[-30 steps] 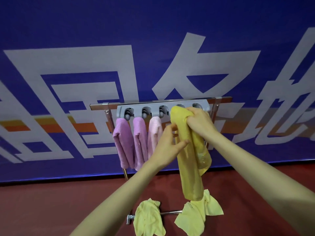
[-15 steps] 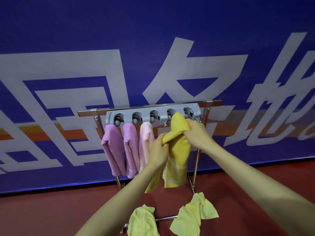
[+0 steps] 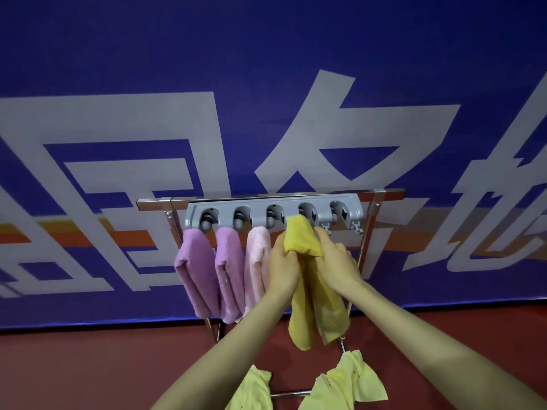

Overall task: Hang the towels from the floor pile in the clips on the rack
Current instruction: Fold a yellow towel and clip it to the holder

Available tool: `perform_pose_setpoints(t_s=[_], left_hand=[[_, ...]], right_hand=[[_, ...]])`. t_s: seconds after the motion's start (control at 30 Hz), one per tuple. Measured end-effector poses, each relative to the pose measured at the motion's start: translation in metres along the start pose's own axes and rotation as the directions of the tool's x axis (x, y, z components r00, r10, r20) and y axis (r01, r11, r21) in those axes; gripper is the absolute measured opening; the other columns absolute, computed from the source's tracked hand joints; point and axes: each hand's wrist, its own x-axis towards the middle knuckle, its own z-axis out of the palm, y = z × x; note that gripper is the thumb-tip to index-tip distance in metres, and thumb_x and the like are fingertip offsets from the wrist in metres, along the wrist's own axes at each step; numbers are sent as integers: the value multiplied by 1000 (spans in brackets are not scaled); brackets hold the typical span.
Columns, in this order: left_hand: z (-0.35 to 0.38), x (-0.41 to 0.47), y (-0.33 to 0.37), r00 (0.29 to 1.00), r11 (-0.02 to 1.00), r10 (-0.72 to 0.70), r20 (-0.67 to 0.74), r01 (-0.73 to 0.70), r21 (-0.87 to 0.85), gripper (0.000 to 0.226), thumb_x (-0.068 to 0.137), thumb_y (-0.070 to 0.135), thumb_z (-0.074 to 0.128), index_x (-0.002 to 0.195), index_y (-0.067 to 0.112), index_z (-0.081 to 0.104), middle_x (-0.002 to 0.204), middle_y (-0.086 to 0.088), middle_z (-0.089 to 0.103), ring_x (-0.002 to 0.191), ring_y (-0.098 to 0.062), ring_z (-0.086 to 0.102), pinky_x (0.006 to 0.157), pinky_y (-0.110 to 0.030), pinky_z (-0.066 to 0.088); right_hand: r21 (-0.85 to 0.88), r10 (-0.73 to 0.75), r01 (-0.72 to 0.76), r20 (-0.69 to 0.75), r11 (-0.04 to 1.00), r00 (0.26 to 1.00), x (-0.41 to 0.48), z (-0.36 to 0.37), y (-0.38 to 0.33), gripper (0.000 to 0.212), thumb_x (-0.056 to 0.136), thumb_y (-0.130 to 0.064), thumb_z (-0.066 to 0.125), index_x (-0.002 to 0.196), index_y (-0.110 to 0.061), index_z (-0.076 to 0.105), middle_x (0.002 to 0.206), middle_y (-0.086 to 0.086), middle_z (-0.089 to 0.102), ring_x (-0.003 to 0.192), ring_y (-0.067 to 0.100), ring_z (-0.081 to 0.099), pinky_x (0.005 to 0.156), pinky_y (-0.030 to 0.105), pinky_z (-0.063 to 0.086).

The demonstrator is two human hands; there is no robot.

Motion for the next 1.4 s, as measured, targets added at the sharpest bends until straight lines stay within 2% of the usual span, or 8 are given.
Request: perform_pose_setpoints(t_s=[0.13, 0.33, 0.47, 0.6, 0.73, 0.93, 1.2, 1.4], left_hand=[[6, 14, -6, 1000, 999, 3, -23, -2, 38, 32, 87, 33, 36, 107, 34, 61, 95, 6, 69, 88, -14, 66, 75, -34, 56], [6, 24, -23, 993, 990, -66, 103, 52, 128, 34, 89, 18, 37, 114, 27, 59, 111, 1, 65, 102, -12, 60, 91, -31, 49], [1, 23, -35, 985, 979, -53, 164, 19, 205, 37, 93, 0, 37, 107, 28, 57, 104, 6, 61, 92, 1, 55, 81, -13, 42], [-3, 25, -50, 972, 958, -86, 217, 21, 286, 35, 84, 8, 40, 113, 10, 59, 107, -5, 65, 100, -18, 58, 89, -32, 48], [-14, 15, -58, 954, 947, -197, 224, 126, 296, 11, 93, 9, 45, 90, 11, 56, 84, 0, 59, 83, -18, 54, 70, -27, 41], [-39, 0, -76, 935, 916, -275, 225, 183, 357, 34, 95, 12, 48, 127, 8, 58, 123, -3, 64, 116, -16, 57, 90, -17, 37], [-88, -15, -79, 944, 948, -292, 154, 264, 176, 21, 97, 17, 47, 106, 12, 65, 103, -1, 70, 101, -15, 63, 95, -35, 49], [-121, -19, -63, 956, 964, -265, 126, 267, -2, 23, 99, 12, 45, 106, 7, 65, 99, -6, 71, 100, -19, 66, 83, -25, 49]], right_hand=[[-24, -4, 3, -34, 1000, 999, 21, 6, 3, 56, 94, -9, 37, 145, -24, 23, 110, 15, 59, 97, 39, 60, 70, 40, 47], [-17, 90, -88, 184, 996, 979, 35, 34, 12, 35, 91, -9, 37, 125, -14, 39, 112, 20, 59, 101, 42, 59, 76, 44, 51], [51, 88, -104, 252, 993, 964, 34, 47, 16, 30, 90, -12, 37, 120, -12, 45, 110, 21, 61, 100, 42, 59, 77, 45, 52], [151, 102, -150, 284, 977, 953, 34, 52, 19, 30, 90, -15, 42, 119, -13, 48, 109, 18, 63, 100, 38, 60, 81, 47, 52], [241, 106, -181, 293, 954, 950, 28, 54, 26, 16, 88, -15, 49, 104, -16, 52, 102, 13, 64, 96, 31, 60, 76, 38, 49], [292, 156, -258, 330, 921, 931, 10, 57, 36, 16, 89, -15, 52, 95, -5, 62, 89, 10, 65, 88, 26, 60, 72, 34, 44], [541, 214, -462, 459, 703, 863, -24, 67, 19, 22, 92, -11, 52, 103, -4, 69, 93, 11, 69, 83, 16, 61, 68, 20, 49], [727, 122, -420, 427, 543, 896, -38, 61, -17, 26, 97, -14, 46, 108, -3, 67, 107, 14, 72, 102, 23, 68, 95, 33, 49]])
